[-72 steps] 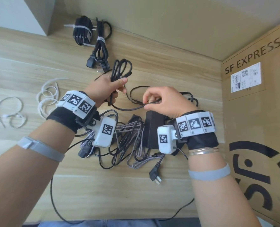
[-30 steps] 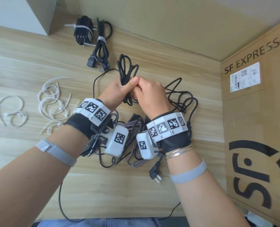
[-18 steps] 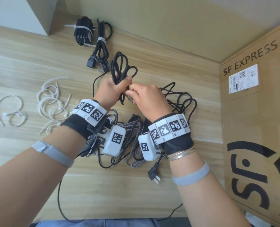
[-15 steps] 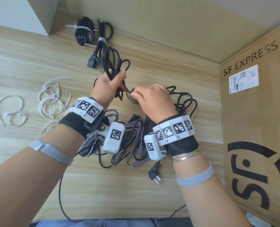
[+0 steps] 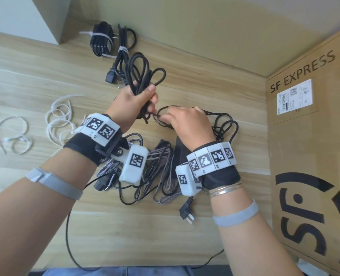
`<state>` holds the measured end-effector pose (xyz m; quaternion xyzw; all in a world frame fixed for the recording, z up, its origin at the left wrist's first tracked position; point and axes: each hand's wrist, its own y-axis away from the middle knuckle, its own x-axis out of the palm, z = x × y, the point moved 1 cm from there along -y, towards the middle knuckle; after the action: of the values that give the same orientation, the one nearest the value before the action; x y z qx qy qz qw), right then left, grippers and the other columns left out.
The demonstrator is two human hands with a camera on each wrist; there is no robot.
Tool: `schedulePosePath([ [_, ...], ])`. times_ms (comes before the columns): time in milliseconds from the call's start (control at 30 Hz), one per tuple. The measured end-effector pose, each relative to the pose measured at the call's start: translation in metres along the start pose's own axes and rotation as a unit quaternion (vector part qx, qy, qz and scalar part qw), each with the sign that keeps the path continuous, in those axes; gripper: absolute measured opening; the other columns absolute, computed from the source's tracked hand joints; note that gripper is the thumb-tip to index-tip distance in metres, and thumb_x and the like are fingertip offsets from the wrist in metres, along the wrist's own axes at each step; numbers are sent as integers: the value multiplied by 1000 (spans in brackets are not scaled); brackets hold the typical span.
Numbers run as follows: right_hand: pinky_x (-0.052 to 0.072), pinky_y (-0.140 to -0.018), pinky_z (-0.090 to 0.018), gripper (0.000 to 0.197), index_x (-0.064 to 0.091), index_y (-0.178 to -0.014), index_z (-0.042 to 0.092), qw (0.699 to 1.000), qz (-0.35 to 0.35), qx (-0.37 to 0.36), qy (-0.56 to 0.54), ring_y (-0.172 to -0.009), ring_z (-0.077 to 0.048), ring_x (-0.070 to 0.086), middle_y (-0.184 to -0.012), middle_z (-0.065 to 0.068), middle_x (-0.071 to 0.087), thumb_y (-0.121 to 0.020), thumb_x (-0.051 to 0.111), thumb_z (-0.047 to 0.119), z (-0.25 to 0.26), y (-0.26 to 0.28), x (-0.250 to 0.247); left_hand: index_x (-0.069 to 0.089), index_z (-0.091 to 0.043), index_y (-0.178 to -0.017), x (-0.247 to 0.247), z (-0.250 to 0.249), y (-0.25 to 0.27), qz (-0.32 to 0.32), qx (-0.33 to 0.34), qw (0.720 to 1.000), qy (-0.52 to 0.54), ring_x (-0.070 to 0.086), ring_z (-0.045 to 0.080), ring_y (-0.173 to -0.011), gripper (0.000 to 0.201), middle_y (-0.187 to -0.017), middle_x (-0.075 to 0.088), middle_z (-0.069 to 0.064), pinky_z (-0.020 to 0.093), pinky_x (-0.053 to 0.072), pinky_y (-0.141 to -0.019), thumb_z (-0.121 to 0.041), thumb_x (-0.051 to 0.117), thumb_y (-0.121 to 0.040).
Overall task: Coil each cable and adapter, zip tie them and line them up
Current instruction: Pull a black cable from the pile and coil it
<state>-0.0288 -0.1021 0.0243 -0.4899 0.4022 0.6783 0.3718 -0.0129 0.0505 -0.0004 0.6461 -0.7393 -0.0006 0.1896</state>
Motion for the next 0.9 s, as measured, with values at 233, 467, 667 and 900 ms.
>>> schedulePosePath([
  [233,30,-57,-24,20,65,-83,10,988,-31,24,-147,-64,-15,51,-67,6,52,-92,57,26,-35,3,-14,36,-19,-68,-20,-4,0,-31,-86,996,-9,28,6,-40,30,-46,31,-11,16,29,-40,-16,47,-96],
  [467,33,-64,-31,26,63,-80,10,980,-64,55,-182,-67,-13,47,-63,14,48,-95,44,18,-20,-18,-29,73,-29,-70,1,0,8,48,-81,990,-103,38,8,-43,24,-76,62,28,27,31,-51,-51,70,-61],
  [667,41,-68,-37,32,60,-75,9,986,-27,88,-136,-74,-28,55,-71,-6,60,-97,43,25,-12,-28,-23,59,-20,-67,13,-1,11,62,-105,982,-144,38,9,-44,18,-57,61,-4,22,31,-45,-20,64,-84],
  [900,29,-66,-28,25,65,-94,7,971,-33,130,-199,-81,-21,52,-81,-1,57,-96,43,17,-15,-24,-15,51,-11,-73,5,8,8,27,-106,988,-106,67,11,-64,25,-59,56,-3,19,53,-66,-12,44,-97],
])
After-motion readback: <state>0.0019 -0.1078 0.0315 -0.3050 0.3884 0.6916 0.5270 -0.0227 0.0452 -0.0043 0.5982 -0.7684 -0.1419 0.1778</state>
